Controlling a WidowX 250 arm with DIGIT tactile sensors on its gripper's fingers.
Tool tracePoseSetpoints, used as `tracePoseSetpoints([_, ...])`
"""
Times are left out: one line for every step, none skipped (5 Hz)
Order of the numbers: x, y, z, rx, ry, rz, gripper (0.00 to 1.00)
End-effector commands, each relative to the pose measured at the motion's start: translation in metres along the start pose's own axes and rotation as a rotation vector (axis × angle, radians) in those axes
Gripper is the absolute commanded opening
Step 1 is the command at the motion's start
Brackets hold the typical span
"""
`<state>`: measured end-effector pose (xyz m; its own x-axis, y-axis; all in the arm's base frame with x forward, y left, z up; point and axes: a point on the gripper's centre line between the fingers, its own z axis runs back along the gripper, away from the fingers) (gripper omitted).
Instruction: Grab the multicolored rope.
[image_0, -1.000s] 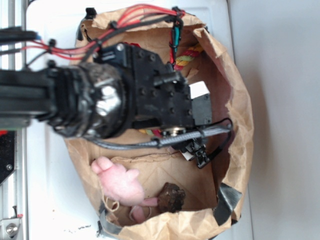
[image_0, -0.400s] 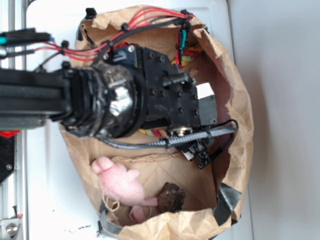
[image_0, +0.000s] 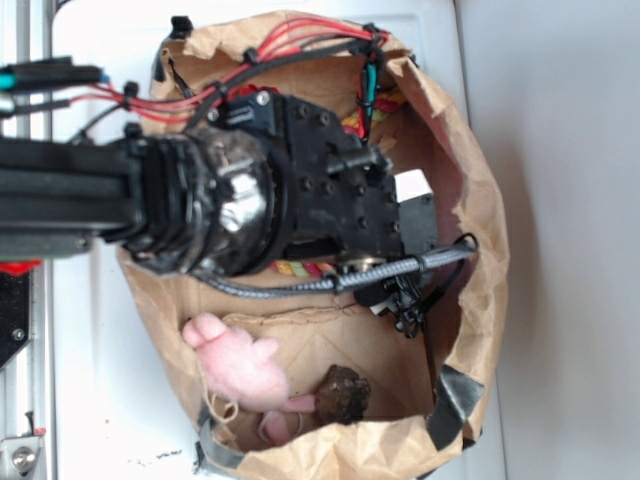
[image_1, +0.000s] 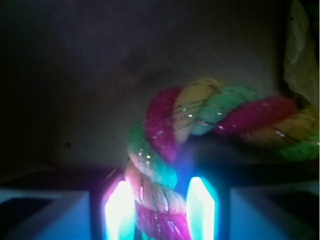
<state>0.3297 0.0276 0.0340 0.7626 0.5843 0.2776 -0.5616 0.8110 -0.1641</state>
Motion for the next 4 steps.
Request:
tracePoseSetpoints([0.015,0.002,0.022,-0.045,-0.035,-0.006,0.00])
tracePoseSetpoints([0.015,0.003,0.044,-0.066,-0.004,-0.014,0.00])
tracePoseSetpoints([0.012,0.002,0.067,-0.101,0.049,-0.032,0.00])
tracePoseSetpoints([0.011,0.001,0.102,-0.157,0.110,-0.048,0.00])
